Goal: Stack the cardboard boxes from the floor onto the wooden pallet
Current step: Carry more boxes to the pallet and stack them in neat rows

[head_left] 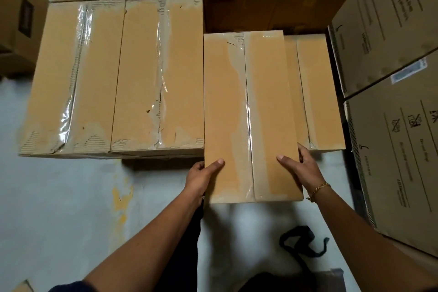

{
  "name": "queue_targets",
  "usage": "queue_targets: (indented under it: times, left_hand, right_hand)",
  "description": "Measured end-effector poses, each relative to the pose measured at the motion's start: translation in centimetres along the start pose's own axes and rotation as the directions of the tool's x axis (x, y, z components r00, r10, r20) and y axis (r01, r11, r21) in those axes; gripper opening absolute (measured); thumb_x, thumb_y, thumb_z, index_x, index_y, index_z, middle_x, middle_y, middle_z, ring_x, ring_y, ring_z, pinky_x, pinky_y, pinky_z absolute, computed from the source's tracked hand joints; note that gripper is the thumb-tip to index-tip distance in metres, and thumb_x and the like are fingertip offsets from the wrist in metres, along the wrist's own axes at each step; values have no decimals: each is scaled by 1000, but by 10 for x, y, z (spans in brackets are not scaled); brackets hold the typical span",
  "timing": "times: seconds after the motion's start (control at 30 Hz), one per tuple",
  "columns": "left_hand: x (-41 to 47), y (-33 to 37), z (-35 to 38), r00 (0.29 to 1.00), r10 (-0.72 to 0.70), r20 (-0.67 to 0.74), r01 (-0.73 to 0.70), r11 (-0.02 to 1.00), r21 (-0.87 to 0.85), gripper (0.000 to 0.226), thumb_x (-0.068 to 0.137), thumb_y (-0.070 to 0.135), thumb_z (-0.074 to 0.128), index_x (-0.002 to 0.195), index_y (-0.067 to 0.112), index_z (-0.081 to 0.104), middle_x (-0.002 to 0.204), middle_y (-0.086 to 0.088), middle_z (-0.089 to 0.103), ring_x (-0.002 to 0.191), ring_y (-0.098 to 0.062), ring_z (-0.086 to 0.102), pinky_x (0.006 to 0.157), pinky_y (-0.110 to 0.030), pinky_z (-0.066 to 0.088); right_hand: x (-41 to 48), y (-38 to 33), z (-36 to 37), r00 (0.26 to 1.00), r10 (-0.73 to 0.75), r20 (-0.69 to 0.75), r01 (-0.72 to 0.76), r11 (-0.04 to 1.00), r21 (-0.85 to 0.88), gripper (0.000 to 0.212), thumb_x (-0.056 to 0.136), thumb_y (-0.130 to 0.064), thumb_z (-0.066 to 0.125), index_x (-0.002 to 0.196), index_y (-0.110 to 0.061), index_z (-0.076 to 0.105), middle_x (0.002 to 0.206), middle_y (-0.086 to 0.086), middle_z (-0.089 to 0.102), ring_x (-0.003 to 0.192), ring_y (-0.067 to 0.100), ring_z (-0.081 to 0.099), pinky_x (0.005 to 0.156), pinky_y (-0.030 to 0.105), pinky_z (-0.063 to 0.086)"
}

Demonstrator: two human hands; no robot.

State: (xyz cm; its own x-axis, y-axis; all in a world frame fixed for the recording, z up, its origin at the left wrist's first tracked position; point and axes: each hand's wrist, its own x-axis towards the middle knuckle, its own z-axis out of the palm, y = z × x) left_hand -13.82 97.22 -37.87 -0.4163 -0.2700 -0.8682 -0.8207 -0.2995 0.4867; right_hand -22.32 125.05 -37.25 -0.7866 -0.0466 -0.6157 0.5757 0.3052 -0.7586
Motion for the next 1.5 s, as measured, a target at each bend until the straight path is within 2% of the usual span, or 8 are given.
queue_targets:
  times: [0.2,0.3,0.4,0.57,0.8,1.2,1.37,1.5]
  left_hand:
    - [-11,-37,-5,990,-139,6,138,988,65,71,80,59,80,128,11,60,117,-8,67,100,-26,63,91,-41,53]
    - [-16,-53,-5,971,-238,18,236,969,77,71,79,66,77,123,13,60,123,-12,61,105,-35,61,85,-42,57]
    - [-17,-59,-5,963,-268,38,268,963,4,63,82,59,78,120,11,65,124,-16,65,101,-30,66,74,-37,61]
    - [-15,-61,-5,963,-269,31,271,958,-98,58,77,51,86,115,11,69,117,-12,71,99,-27,71,68,-33,61]
    - [-5,-46,-5,966,-253,54,258,957,-131,53,78,49,86,110,12,68,113,-8,70,105,-26,71,84,-40,64]
    - [24,0,1,978,-202,50,207,963,-173,61,73,48,90,116,10,70,116,-8,73,95,-22,74,64,-30,61]
    - [37,13,2,983,-180,47,186,961,-207,73,71,46,92,126,6,65,113,-7,71,94,-23,76,68,-32,63]
    - [42,21,2,984,-163,68,175,959,-223,62,75,41,90,122,7,69,107,-3,70,96,-25,76,76,-35,64]
  right_hand:
    - [-35,37,-22,992,85,95,-70,986,-151,92,74,-45,90,151,-31,43,135,-6,63,124,17,60,105,41,52]
    - [-51,55,-27,975,132,180,-89,970,-227,102,71,-33,94,154,-30,36,133,-11,62,121,10,60,97,28,51]
    - [-56,65,-26,971,124,205,-60,954,-294,113,67,-22,97,156,-28,29,133,-15,59,120,7,60,98,24,47]
    - [-48,63,-24,986,65,151,-4,928,-373,104,72,-12,92,155,-27,31,122,-12,62,116,19,61,96,32,48]
    - [-29,52,-24,990,58,128,-2,918,-397,102,71,-18,94,153,-29,34,120,-7,64,112,20,62,95,35,51]
    - [18,17,-24,992,35,122,19,910,-415,100,68,-19,96,150,-31,40,121,-9,66,111,17,64,92,31,48]
    - [34,4,-23,990,27,137,33,907,-420,95,69,-17,95,146,-30,40,115,-22,63,109,14,64,95,30,48]
    - [42,-3,-21,991,19,134,38,913,-407,95,68,-13,95,144,-29,41,119,-14,65,110,14,64,98,32,49]
